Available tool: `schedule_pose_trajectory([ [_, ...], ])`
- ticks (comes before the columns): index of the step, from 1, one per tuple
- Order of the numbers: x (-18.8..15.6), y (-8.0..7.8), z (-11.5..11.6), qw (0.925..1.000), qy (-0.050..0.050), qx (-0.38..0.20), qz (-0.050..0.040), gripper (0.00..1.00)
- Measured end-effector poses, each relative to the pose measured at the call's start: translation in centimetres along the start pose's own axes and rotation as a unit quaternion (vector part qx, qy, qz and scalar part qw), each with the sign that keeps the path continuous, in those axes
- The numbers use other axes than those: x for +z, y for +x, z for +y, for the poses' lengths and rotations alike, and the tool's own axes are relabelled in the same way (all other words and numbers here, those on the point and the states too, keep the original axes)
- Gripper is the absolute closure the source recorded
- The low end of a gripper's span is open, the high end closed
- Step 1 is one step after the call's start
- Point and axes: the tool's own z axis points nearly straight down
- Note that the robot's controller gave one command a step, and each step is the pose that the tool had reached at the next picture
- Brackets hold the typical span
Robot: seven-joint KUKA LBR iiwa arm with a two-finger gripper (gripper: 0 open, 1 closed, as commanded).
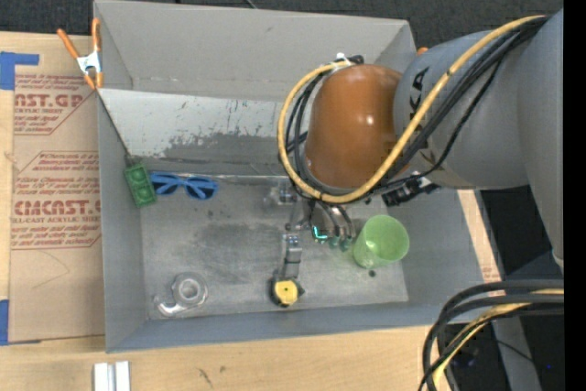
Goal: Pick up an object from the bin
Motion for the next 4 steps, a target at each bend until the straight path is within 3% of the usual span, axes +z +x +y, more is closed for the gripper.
schedule_pose_trajectory([
  [1,9.0,2.8,-1.0,0.9762,0.001,-0.217,-0.0105,0.00],
  [2,6.2,3.2,-2.8,0.9355,0.001,-0.353,-0.0043,0.00],
  [3,5.0,3.2,-1.7,0.9082,0.001,-0.419,-0.0041,0.00],
  [4,9.2,3.1,-3.3,0.8818,0.001,-0.472,-0.0058,0.00],
])
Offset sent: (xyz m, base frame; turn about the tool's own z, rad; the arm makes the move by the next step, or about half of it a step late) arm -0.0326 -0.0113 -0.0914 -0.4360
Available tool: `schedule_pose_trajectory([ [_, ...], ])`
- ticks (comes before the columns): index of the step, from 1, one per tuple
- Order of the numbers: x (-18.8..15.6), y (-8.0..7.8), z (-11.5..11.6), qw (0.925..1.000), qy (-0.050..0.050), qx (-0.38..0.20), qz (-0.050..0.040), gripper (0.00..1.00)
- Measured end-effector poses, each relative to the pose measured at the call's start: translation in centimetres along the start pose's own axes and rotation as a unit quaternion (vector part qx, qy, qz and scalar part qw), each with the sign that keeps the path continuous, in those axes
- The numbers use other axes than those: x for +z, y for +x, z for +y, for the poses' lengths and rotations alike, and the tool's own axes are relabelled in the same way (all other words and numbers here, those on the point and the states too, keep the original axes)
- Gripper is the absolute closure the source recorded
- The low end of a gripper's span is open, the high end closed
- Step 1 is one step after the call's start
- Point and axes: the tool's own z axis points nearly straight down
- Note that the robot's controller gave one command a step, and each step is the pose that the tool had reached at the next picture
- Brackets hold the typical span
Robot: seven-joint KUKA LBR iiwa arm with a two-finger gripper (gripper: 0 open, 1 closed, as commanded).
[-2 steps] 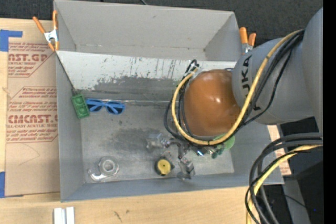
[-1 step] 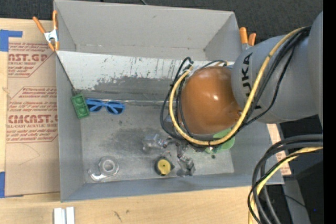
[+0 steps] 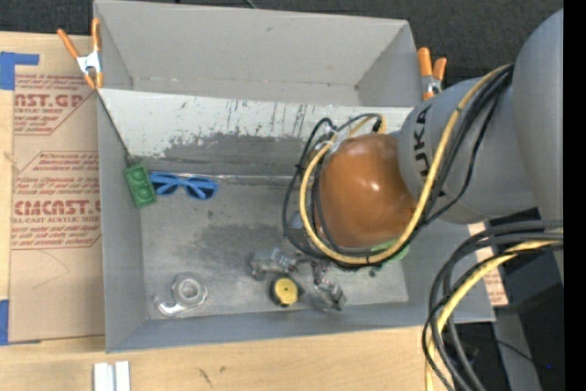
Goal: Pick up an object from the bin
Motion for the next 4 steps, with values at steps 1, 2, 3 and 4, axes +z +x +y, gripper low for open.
schedule_pose_trajectory([
  [1,0.0,-2.2,1.7,0.9843,-0.002,-0.177,0.0015,0.00],
  [2,0.0,-2.2,1.7,0.9844,-0.002,-0.176,0.0012,1.00],
  [3,-2.6,-2.3,1.8,0.9845,-0.001,-0.175,0.0013,1.00],
  [4,-10.8,-2.5,1.7,0.9848,0.002,-0.174,-0.0004,1.00],
])
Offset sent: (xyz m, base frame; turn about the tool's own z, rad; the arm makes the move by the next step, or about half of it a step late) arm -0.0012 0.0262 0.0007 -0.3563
